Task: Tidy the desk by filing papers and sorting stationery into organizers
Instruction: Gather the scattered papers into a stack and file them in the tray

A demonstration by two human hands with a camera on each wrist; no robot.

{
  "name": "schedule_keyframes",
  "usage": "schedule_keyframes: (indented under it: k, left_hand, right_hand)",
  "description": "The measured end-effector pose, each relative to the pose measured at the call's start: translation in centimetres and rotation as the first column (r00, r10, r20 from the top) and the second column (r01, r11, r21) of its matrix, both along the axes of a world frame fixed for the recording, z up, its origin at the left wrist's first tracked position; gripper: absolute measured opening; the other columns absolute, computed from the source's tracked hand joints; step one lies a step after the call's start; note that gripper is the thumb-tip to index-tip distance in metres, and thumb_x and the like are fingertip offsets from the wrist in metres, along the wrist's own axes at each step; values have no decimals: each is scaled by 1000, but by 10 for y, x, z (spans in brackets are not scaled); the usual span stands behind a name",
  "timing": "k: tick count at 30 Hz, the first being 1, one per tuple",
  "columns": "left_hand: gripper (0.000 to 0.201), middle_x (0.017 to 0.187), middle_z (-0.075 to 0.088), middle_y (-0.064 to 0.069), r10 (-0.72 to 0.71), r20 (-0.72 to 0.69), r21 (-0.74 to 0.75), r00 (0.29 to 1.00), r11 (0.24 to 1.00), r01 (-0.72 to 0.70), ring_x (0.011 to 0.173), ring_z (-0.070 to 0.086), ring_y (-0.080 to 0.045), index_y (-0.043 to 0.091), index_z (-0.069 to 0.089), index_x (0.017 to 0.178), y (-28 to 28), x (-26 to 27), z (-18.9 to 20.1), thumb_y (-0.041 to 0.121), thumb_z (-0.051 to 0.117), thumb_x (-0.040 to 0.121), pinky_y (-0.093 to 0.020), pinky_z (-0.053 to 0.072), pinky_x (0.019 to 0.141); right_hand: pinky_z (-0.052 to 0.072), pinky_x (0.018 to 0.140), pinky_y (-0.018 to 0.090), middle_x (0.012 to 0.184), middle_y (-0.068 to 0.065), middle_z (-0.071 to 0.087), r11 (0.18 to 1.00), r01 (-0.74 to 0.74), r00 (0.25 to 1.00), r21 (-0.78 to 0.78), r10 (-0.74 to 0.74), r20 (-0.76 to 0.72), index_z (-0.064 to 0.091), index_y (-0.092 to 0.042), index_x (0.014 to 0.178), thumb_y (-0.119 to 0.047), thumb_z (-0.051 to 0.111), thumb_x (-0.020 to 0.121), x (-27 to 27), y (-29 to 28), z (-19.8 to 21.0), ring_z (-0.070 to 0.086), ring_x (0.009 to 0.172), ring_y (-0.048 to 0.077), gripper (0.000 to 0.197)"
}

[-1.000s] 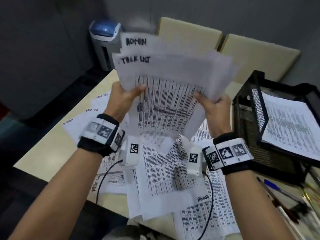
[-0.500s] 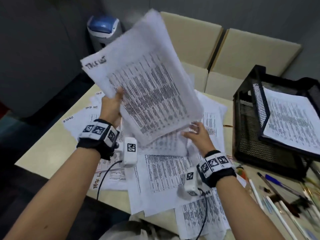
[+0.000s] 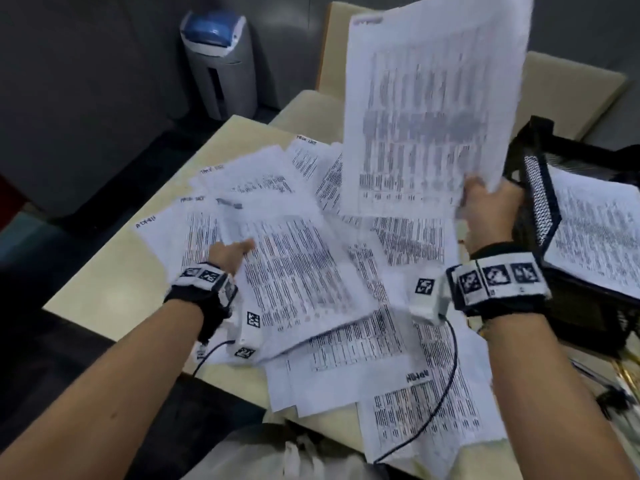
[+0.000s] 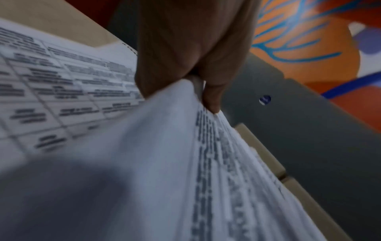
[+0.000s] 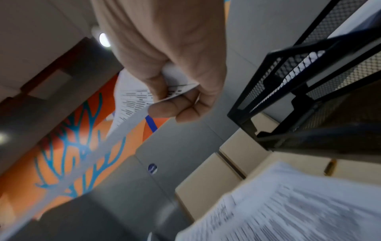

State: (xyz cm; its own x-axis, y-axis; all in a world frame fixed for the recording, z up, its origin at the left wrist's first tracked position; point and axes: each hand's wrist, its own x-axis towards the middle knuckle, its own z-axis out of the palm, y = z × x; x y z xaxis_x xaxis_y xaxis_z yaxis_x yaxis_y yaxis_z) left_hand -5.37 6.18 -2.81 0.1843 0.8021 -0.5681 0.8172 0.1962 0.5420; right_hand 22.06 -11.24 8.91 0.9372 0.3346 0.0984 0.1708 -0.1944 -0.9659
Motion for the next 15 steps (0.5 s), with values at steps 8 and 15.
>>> schedule_keyframes:
  k: [8, 15]
  left_hand:
    - [91, 131, 48, -18, 344, 405, -339, 847, 917, -210, 122, 48, -35, 17, 46, 132, -26, 2, -13, 83, 18, 75, -51, 33, 103]
    - [146, 149, 26, -30, 178, 287, -280, 941, 955, -95, 119, 50, -38, 12, 32, 145, -45, 22, -18, 104, 25, 32, -56, 42, 93]
  right_hand:
    - [49, 86, 40, 114, 12, 56, 680, -359, 930, -639, 200, -310, 56, -5, 118, -14, 54, 89, -68, -5, -128, 54, 105, 28, 30]
    - [19, 112, 52, 143, 14, 39, 622, -278, 959, -732, 139, -246, 28, -10, 138, -41, 71, 76, -67, -20, -137, 36, 133, 33, 82]
